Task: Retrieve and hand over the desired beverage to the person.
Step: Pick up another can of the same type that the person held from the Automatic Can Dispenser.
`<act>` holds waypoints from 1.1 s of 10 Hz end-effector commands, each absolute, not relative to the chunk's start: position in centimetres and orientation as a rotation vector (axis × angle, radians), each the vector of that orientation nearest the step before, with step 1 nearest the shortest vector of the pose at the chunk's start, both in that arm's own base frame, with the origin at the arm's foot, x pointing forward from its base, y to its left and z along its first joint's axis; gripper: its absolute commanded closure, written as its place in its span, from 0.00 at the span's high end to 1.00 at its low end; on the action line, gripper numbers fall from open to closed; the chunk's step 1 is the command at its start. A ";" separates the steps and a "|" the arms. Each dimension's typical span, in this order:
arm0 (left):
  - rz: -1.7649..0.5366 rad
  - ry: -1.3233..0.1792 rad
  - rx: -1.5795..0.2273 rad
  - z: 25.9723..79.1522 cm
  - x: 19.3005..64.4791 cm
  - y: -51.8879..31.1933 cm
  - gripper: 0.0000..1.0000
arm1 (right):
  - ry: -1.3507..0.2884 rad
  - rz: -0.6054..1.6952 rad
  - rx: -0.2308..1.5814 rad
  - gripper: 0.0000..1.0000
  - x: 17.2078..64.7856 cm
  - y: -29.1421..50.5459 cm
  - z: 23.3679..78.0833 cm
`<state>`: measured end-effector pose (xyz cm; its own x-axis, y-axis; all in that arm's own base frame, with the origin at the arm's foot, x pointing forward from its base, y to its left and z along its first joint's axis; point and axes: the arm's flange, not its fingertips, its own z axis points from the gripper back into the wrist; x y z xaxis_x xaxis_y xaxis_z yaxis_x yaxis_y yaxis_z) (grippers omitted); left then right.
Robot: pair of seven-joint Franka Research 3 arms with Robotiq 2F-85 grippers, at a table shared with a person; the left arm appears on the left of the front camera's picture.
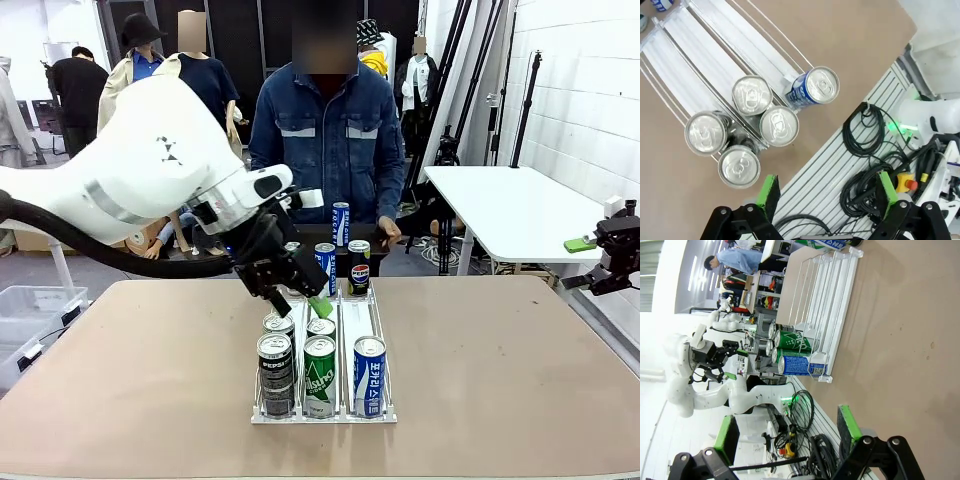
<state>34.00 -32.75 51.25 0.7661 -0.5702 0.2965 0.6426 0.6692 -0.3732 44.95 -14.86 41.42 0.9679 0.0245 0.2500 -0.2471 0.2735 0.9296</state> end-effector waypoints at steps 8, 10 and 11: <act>-0.660 -0.153 -0.177 48.5 35.6 -38.4 1.00 | -0.201 0.176 1.279 1.00 45.0 -14.9 41.4; -0.655 -0.128 -0.163 47.6 35.9 -38.8 1.00 | -0.201 0.176 1.279 1.00 45.0 -14.9 41.4; -0.641 -0.121 -0.143 47.2 36.1 -38.9 1.00 | -0.201 0.176 1.279 1.00 45.0 -14.9 41.4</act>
